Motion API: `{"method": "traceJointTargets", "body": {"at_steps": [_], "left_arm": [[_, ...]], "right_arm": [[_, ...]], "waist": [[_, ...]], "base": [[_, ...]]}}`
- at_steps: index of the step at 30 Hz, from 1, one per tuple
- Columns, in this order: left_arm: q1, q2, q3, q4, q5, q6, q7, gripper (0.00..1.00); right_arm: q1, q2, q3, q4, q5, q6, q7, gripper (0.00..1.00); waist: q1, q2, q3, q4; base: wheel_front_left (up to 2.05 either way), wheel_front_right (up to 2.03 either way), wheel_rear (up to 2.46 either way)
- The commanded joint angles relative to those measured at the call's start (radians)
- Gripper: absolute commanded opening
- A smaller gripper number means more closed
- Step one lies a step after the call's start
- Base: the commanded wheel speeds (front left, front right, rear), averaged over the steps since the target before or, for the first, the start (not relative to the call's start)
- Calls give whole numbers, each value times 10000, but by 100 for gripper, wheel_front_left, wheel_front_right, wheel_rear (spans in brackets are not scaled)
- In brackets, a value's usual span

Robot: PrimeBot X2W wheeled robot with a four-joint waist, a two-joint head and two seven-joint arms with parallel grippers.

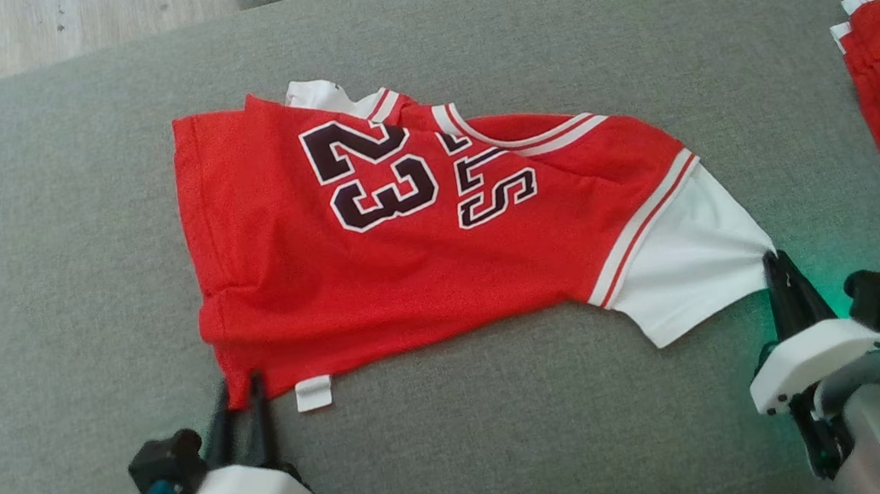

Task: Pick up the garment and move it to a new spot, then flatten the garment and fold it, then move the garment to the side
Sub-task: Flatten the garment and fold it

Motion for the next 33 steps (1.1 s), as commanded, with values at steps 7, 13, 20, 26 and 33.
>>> {"method": "traceJointTargets", "body": {"at_steps": [7,13,20,26,33], "left_arm": [[-652,75,138,88,2,-116,54,0],[-1364,678,1103,-2384,417,-140,54,0],[-3272,2087,1210,-4531,846,-155,233,0],[-5336,3214,1060,-5476,908,-157,1340,0],[-6921,3358,840,-5451,989,46,2869,0]], "right_arm": [[-332,73,531,-1027,920,31,-37,0],[-1076,-203,1325,-2677,2488,31,-37,0],[-3278,-1418,1858,-4673,4121,31,501,0],[-5545,-2216,2055,-5974,4291,31,1579,0],[-7830,-2266,2401,-5238,3520,31,2415,0]], "waist": [[0,-1,-266,130],[0,-1,-1034,327],[0,-1,-1986,537],[0,-1,-2049,686],[0,-1,-1088,818]], "base": [[0,0,0],[0,0,0],[0,0,0],[0,0,0],[0,0,0]]}}
